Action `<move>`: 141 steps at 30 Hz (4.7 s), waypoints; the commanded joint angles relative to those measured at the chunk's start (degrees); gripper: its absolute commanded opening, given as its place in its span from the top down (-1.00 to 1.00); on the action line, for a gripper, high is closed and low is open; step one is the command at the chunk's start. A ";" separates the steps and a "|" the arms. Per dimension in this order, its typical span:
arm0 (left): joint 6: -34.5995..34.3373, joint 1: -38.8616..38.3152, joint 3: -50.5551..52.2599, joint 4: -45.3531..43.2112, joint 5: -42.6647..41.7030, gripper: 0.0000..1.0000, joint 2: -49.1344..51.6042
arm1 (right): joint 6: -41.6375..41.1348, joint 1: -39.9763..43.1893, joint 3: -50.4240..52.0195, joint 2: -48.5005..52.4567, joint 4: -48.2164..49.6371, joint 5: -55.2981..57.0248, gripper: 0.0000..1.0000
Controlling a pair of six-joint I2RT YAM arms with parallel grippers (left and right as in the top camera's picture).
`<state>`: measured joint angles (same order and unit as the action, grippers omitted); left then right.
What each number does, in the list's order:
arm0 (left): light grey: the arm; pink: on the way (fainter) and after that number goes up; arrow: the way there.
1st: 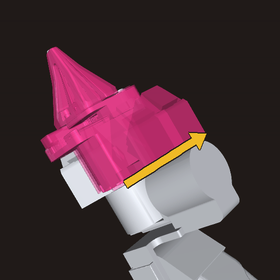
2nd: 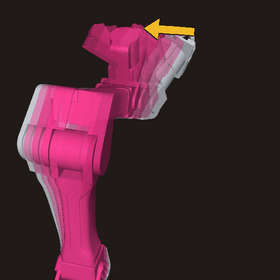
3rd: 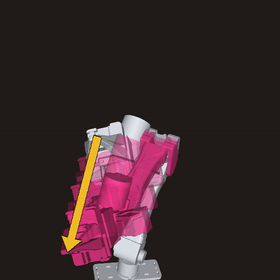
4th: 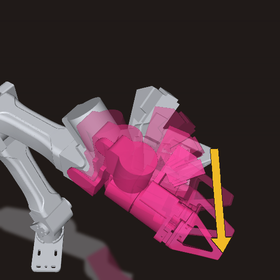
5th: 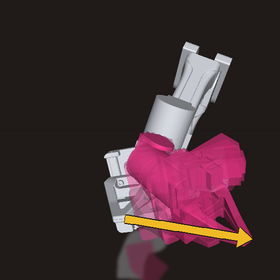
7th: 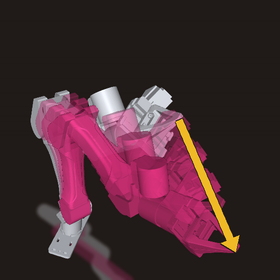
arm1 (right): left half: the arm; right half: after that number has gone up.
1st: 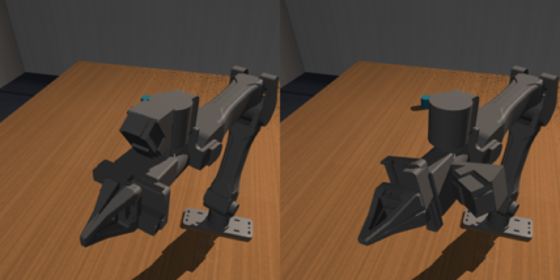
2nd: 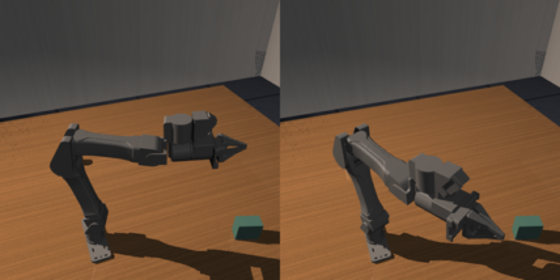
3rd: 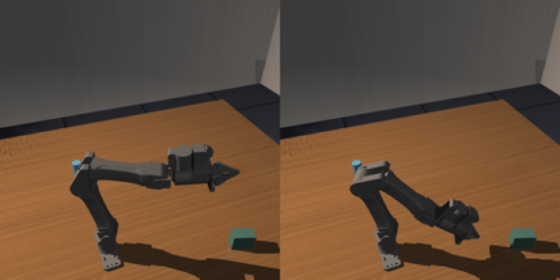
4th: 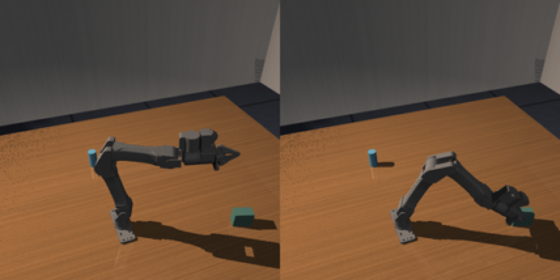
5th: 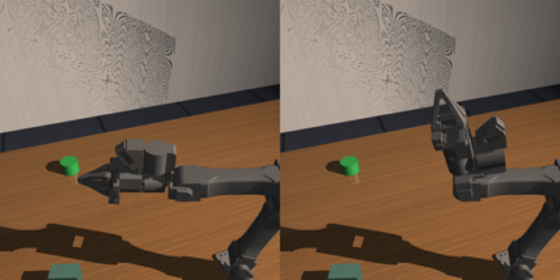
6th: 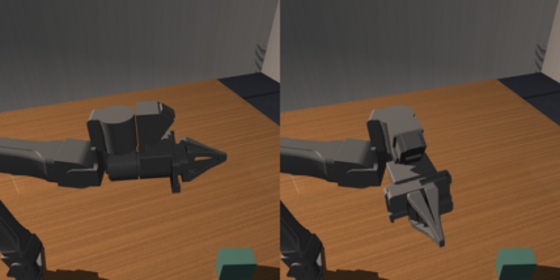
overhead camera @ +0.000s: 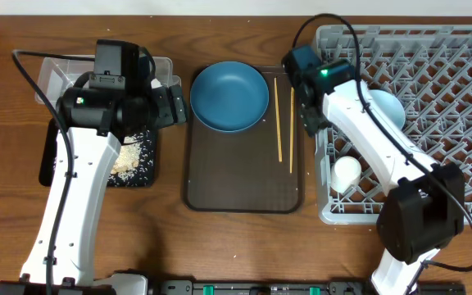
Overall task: Sort waste into correct bins and load items into the dishwasher rack
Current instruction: 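Lower the light-blue bowl into the rack and open the right gripper, then withdraw the right gripper from the rack toward the brown tray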
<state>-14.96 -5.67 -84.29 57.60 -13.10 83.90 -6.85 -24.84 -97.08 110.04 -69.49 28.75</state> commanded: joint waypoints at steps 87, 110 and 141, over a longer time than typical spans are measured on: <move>0.52 0.24 -0.33 0.00 0.74 -0.81 0.35 | 23.87 12.76 -2.32 12.04 54.84 41.24 0.98; 0.55 0.24 -0.33 0.00 0.74 -0.81 0.35 | 23.63 11.58 -0.61 13.25 50.49 36.94 0.99; 0.52 0.24 -0.33 0.00 0.74 -0.80 0.35 | 22.32 8.02 -1.14 1.68 46.27 29.27 -0.59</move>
<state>-14.94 -5.67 -84.29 57.58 -13.08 83.90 17.06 -15.99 -97.80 117.03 -22.81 59.81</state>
